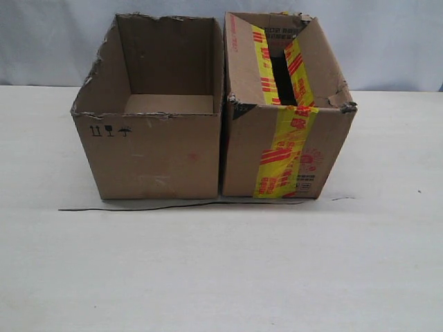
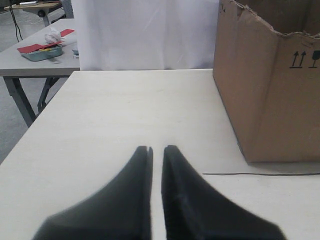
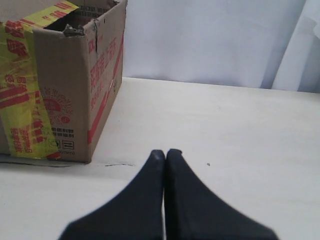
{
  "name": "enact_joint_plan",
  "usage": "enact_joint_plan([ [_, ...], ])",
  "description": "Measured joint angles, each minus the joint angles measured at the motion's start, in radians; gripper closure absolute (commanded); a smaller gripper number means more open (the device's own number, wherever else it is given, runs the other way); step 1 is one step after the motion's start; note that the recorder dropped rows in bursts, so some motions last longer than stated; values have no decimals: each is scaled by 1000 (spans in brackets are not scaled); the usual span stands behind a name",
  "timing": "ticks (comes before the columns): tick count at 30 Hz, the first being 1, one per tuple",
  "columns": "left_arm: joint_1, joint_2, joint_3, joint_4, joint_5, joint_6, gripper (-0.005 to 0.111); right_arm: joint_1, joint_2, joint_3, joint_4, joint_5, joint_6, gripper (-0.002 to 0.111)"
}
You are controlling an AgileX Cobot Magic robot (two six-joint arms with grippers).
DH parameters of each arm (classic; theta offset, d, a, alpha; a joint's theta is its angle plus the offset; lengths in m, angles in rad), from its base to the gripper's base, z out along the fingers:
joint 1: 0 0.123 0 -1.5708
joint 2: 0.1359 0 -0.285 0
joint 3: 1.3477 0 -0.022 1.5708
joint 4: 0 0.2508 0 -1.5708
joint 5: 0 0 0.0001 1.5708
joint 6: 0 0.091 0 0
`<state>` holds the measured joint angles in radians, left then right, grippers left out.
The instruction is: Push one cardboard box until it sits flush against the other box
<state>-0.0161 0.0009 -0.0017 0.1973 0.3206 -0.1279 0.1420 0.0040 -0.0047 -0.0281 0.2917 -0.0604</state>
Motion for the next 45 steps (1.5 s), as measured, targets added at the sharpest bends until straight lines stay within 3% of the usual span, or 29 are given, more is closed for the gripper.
enact_joint_plan([
  [45, 0, 0, 0, 0, 0, 0, 107, 0, 0, 0, 0, 51, 0, 108],
])
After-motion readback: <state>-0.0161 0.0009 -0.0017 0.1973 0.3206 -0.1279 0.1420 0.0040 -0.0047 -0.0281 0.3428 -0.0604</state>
